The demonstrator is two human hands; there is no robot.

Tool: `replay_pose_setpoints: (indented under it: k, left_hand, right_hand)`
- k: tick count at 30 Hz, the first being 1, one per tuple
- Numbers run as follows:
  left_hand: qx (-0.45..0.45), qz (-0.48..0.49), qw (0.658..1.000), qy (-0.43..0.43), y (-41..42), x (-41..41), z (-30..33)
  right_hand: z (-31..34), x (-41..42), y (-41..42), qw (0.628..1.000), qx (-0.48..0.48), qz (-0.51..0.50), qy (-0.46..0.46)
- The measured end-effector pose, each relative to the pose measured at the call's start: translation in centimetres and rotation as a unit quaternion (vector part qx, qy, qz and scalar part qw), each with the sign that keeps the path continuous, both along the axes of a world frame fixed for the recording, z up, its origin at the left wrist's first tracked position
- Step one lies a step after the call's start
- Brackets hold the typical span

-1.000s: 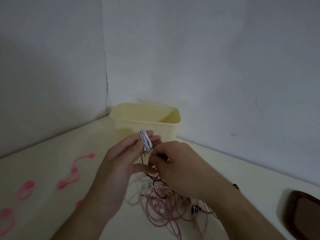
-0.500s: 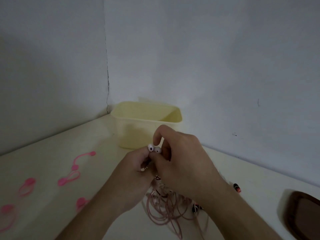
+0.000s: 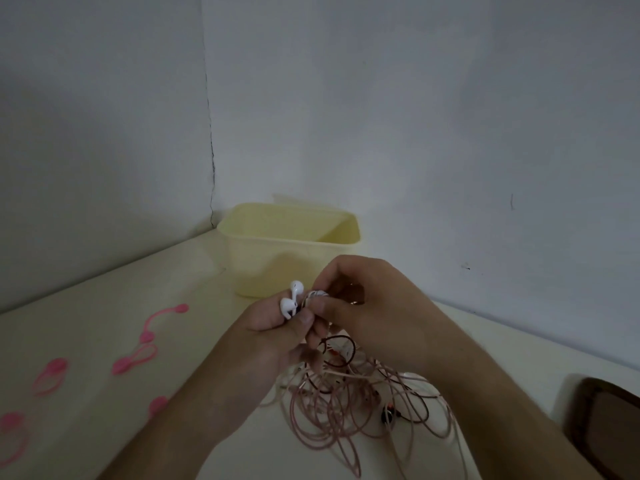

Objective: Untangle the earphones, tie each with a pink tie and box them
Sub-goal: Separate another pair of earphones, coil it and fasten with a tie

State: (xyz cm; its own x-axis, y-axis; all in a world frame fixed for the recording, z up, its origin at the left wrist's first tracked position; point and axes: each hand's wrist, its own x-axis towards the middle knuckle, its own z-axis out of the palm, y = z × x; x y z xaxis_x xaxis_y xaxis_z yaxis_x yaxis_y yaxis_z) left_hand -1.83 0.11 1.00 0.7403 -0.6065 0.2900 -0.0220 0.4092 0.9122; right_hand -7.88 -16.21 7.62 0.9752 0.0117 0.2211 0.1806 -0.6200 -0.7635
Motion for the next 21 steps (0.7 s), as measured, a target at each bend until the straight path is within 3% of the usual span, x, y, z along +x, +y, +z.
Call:
replay_pose_setpoints:
  k: [7, 21]
  left_hand:
    - [0.017, 0.007, 1.000, -0.004, 0.2, 0.0, 0.6]
    - [0.086, 0.108, 0.988, 0.070, 0.6, 0.5, 0.4]
  right_hand:
    - [-0.5, 0.3, -0.3, 1.000, 0.019, -0.010, -0.004]
    - [-2.3, 1.1, 1.3, 0.998, -0.016, -0.058, 0.012]
